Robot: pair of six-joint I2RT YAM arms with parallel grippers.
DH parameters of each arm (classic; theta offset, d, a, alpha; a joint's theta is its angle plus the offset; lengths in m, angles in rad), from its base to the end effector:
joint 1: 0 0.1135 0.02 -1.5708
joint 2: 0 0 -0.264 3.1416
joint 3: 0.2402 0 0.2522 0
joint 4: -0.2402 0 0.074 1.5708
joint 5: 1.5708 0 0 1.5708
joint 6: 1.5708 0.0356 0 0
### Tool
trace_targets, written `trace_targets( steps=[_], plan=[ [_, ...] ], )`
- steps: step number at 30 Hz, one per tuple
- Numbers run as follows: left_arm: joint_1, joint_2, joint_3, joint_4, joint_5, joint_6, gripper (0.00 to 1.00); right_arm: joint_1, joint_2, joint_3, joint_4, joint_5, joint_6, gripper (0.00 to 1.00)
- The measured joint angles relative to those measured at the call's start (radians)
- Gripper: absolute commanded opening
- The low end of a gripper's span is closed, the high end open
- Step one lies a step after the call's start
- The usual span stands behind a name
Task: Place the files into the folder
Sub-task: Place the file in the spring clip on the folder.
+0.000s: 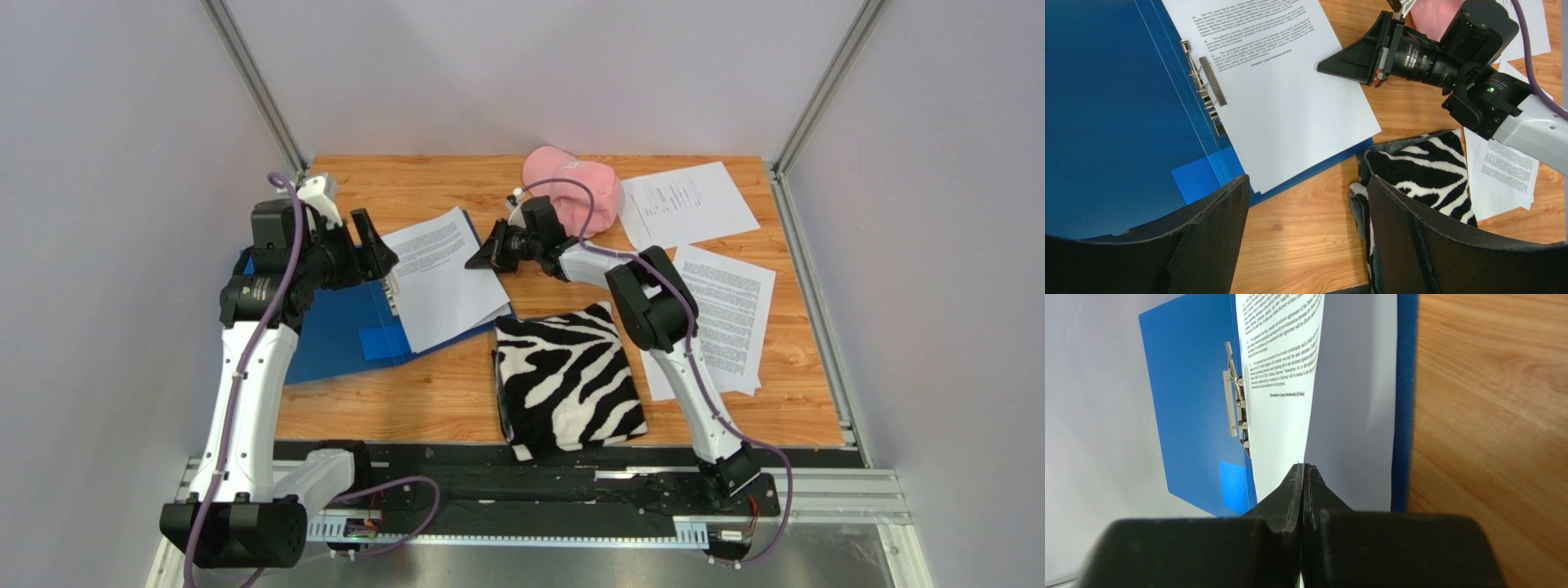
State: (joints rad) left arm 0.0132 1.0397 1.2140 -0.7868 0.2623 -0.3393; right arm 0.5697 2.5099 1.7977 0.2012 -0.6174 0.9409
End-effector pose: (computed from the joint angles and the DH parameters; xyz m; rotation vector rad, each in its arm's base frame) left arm 0.2059 -0.0065 0.3804 -0.2365 2.1853 -0.4704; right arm 0.4500 0.3127 0.1043 0.0022 2.3750 1.4795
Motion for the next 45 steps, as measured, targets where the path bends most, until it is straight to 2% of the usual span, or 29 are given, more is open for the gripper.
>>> trace_targets(
  steps=[12,14,17,23,26,33,38,45],
  plan=[
    [0.0,-0.008,-0.005,-0.001,0.008,0.0,0.79,0.013,-0.024,0.003,-0.033,0.034,-0.019,0.03],
    [0.0,-0.008,-0.005,-0.001,0.009,0.0,0.79,0.013,-0.024,0.004,-0.035,0.037,-0.018,0.09],
    [0.0,-0.008,-0.005,-0.001,0.01,0.0,0.79,0.014,-0.024,0.009,-0.04,0.043,-0.02,0.3],
    [0.0,-0.009,-0.006,0.0,0.021,0.0,0.79,0.021,-0.024,0.035,-0.103,0.064,-0.057,0.48],
    [0.0,-0.01,-0.008,0.0,0.025,0.0,0.79,0.029,-0.024,0.068,-0.182,0.087,-0.1,0.54],
    [0.0,-0.019,-0.013,0.007,0.037,-0.004,0.79,0.047,-0.024,0.255,-0.489,0.188,-0.273,0.68],
    [0.0,-0.025,-0.025,0.022,0.058,-0.019,0.79,0.071,-0.024,0.399,-0.679,0.293,-0.396,0.7],
    [0.0,-0.033,-0.03,0.025,0.076,-0.022,0.79,0.108,-0.024,0.41,-0.777,0.311,-0.447,0.7]
  ],
)
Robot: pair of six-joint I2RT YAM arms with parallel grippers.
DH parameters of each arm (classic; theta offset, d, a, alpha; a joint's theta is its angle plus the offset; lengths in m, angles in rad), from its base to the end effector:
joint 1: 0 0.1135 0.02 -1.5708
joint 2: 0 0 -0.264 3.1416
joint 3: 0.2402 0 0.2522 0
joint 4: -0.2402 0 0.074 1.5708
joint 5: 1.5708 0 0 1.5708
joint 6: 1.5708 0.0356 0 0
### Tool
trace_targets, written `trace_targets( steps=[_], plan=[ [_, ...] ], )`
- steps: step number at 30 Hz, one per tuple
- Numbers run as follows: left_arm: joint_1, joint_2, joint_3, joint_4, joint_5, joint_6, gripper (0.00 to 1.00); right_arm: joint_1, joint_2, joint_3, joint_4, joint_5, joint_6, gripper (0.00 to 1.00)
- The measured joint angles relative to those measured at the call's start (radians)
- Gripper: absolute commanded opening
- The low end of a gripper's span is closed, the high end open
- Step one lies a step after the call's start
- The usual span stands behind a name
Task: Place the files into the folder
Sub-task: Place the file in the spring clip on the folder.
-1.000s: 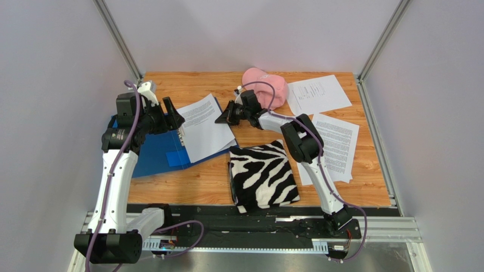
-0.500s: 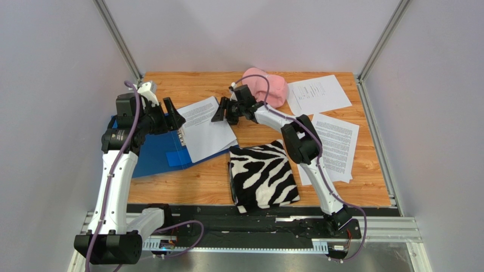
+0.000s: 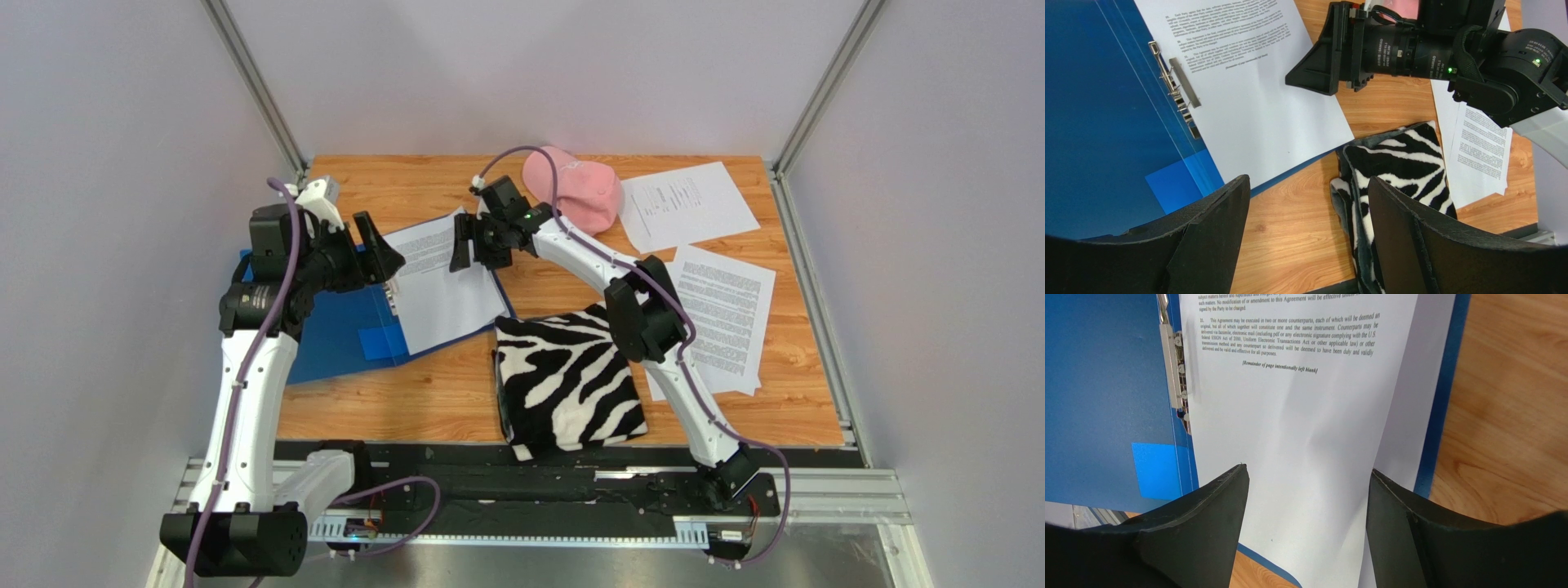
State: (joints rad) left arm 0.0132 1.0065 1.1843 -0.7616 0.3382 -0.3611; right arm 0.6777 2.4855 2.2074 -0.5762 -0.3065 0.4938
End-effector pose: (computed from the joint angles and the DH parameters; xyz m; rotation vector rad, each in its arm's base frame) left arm 0.1992 -0.0092 0.3796 -0.2071 2.1610 -0.5648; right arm 0.4234 0.3545 0.1836 -0.3845 2.5492 0.8640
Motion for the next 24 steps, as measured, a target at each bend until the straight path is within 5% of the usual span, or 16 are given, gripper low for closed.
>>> trace_targets(
  steps=[8,10,17,20,24],
  plan=[
    [0.0,-0.014,0.0,0.0,0.002,0.0,0.79,0.004,0.004,0.027,-0.072,0.041,-0.035,0.78],
    [0.0,-0.014,0.0,0.0,0.002,0.0,0.79,0.0,0.016,0.077,-0.098,0.063,-0.052,1.0],
    [0.0,-0.019,-0.029,0.018,0.019,-0.003,0.79,-0.011,0.03,0.194,-0.15,0.169,-0.118,1.0],
    [-0.027,-0.012,-0.037,0.027,0.018,-0.014,0.79,-0.027,-0.021,0.106,-0.17,0.256,-0.13,1.0],
    [-0.161,0.038,-0.035,0.073,-0.007,-0.032,0.78,-0.113,-0.279,-0.238,-0.183,0.366,-0.134,1.0]
  ],
)
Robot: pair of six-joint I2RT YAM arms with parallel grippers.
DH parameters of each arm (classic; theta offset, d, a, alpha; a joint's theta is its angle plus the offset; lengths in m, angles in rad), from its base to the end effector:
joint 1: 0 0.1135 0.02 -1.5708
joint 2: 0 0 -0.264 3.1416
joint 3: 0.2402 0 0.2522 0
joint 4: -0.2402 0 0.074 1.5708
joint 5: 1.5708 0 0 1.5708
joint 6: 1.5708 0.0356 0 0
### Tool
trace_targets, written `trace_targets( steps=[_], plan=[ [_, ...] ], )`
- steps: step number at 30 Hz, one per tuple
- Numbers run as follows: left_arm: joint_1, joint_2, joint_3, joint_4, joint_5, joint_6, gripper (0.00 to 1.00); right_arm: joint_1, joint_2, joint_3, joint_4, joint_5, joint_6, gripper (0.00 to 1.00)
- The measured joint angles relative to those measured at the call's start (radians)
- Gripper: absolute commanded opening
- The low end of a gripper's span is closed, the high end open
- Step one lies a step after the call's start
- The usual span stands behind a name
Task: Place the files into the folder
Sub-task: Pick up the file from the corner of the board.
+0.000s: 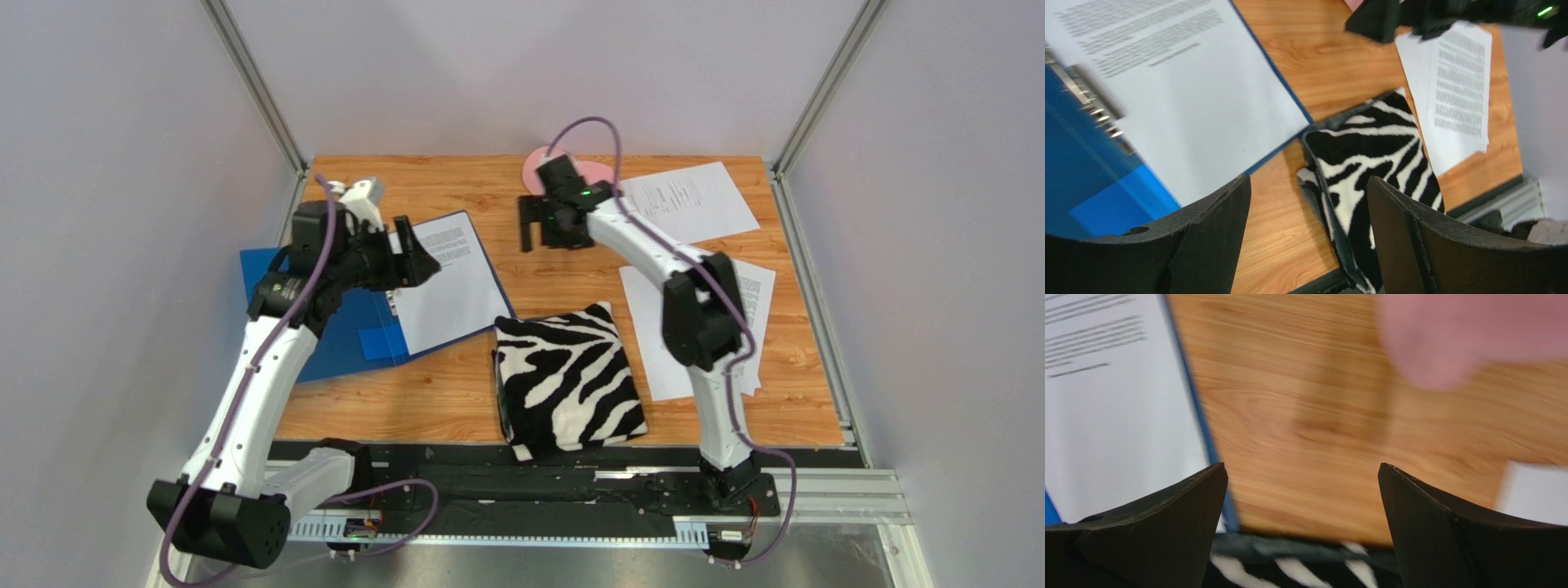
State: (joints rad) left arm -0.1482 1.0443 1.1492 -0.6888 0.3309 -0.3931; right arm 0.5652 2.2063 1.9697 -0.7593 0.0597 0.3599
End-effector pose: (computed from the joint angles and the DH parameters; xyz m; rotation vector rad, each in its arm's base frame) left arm 0.2104 -0.0431 0.3677 -0.0721 2.1936 -0.6660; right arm 0.4136 0.2598 0.2349 -0.2424 2.5767 0.2722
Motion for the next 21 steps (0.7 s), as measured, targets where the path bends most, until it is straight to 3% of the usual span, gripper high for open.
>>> trace_targets(
  steps=[5,10,12,15,16,21],
  plan=[
    [-0.235,0.169,0.023,0.091,-0.01,-0.033,0.73,-0.311,-0.409,-0.324,0.033,0.026,0.008,1.0],
    [-0.42,0.431,0.143,0.165,0.001,-0.053,0.71,-0.602,-0.666,-0.565,0.077,0.084,-0.022,0.95],
    [-0.467,0.504,0.188,0.19,0.008,-0.059,0.71,-0.604,-0.671,-0.616,0.087,0.092,-0.048,0.92],
    [-0.521,0.585,0.262,0.21,0.019,-0.068,0.71,-0.571,-0.579,-0.643,0.137,0.056,-0.085,0.79],
    [-0.536,0.608,0.294,0.211,0.024,-0.07,0.7,-0.563,-0.536,-0.643,0.165,0.036,-0.101,0.7],
    [-0.56,0.645,0.366,0.221,0.035,-0.07,0.7,-0.541,-0.281,-0.525,0.195,-0.068,-0.241,0.64]
  ],
)
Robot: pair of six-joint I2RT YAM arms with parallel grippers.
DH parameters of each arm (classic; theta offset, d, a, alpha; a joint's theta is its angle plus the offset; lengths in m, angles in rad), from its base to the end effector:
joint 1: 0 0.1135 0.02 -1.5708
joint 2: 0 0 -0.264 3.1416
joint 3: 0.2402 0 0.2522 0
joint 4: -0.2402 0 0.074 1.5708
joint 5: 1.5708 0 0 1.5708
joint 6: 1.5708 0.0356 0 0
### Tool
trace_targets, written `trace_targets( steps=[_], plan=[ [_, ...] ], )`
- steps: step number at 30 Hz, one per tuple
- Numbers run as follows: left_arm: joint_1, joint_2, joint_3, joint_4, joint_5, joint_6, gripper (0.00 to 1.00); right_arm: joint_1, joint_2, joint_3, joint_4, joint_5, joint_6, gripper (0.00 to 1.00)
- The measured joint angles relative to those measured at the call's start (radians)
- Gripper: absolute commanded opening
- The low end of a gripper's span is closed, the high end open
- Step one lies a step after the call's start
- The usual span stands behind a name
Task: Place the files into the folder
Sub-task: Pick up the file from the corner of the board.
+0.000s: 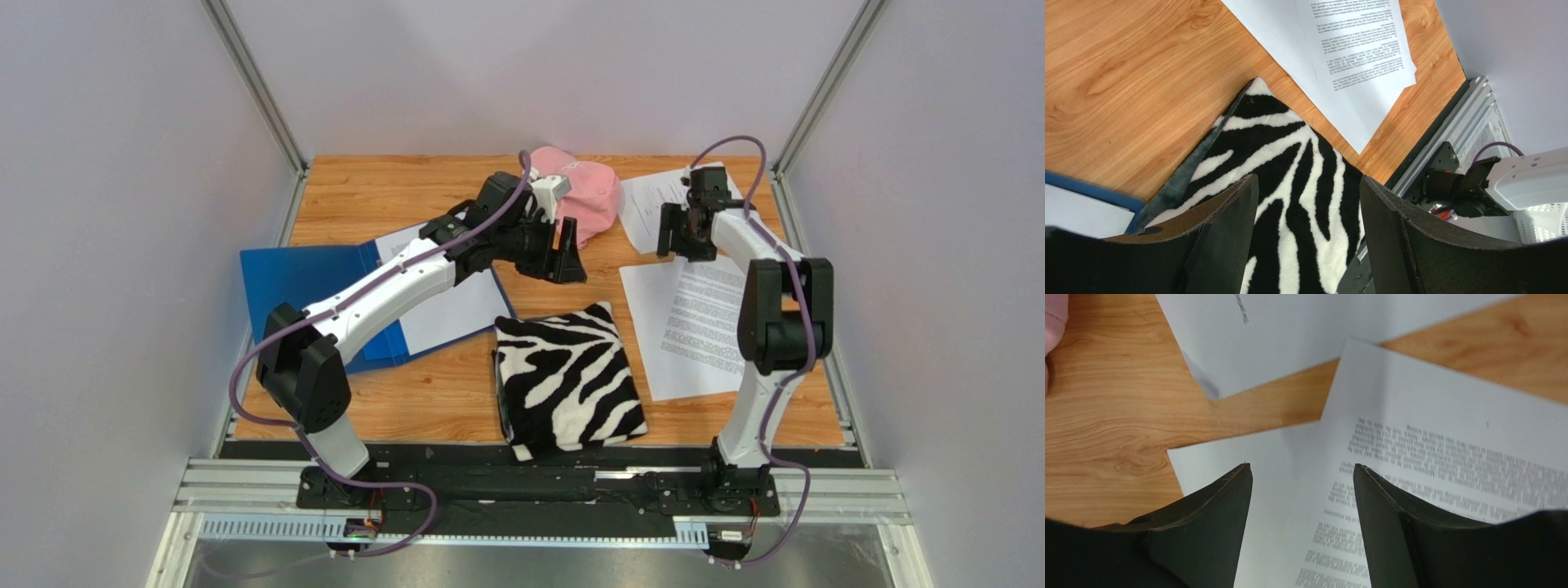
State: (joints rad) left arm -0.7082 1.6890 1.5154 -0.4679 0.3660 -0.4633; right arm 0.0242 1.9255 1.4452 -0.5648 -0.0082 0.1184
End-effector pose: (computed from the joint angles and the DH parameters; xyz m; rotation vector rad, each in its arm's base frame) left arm 0.2869 -0.2625 0.3283 0.5056 2.3158 -1.0180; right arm 0.4115 0.0103 0.2063 0.1204 2.6144 0.0609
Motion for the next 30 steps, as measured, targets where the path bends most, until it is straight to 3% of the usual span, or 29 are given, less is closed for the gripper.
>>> trace_targets(
  steps=[3,11,19,27,30],
  plan=[
    [0.0,0.002,0.001,0.001,0.001,0.001,0.7,0.011,0.122,0.118,0.006,-0.037,-0.119,0.64],
    [0.001,0.032,0.001,-0.025,0.018,0.014,0.7,0.03,0.253,0.371,-0.027,-0.158,-0.362,0.58],
    [0.001,0.042,0.031,-0.048,0.024,0.023,0.7,0.032,0.322,0.394,-0.082,-0.287,-0.474,0.5],
    [0.001,0.054,0.034,-0.054,0.026,0.023,0.7,0.047,0.363,0.413,-0.111,-0.314,-0.529,0.35],
    [0.001,0.058,0.034,-0.058,0.025,0.023,0.69,0.063,0.364,0.414,-0.121,-0.305,-0.536,0.35]
  ],
)
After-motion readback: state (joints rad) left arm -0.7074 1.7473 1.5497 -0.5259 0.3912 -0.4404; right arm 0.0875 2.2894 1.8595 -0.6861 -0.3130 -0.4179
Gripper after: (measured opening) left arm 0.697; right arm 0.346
